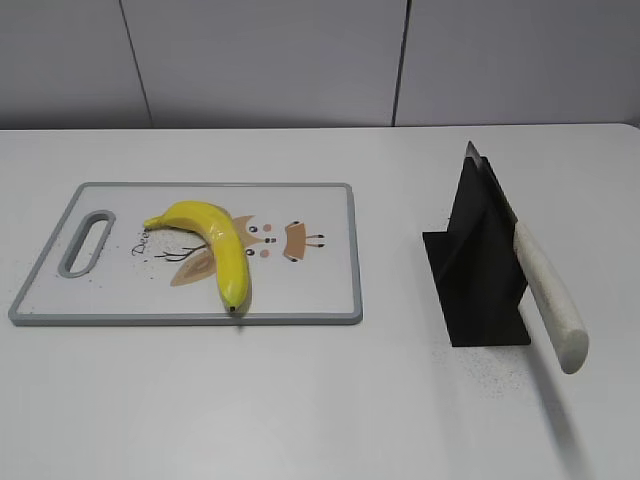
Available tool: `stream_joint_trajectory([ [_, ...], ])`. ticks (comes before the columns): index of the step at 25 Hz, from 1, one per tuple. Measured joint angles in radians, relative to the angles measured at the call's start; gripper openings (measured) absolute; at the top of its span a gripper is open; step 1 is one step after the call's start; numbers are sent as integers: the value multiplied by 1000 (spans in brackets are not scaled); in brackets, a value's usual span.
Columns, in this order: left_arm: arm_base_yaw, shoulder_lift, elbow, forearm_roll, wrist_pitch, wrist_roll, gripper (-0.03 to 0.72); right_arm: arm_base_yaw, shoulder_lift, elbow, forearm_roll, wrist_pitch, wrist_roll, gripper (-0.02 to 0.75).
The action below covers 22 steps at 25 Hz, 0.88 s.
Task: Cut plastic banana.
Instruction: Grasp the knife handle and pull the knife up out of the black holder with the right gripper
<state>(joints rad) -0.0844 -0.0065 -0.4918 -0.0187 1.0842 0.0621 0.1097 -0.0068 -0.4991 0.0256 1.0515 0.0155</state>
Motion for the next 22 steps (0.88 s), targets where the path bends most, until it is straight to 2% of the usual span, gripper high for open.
stream_joint_trajectory([
  [22, 0, 0, 0, 0, 0, 0, 539, 0, 0, 0, 0, 0, -1, 539],
])
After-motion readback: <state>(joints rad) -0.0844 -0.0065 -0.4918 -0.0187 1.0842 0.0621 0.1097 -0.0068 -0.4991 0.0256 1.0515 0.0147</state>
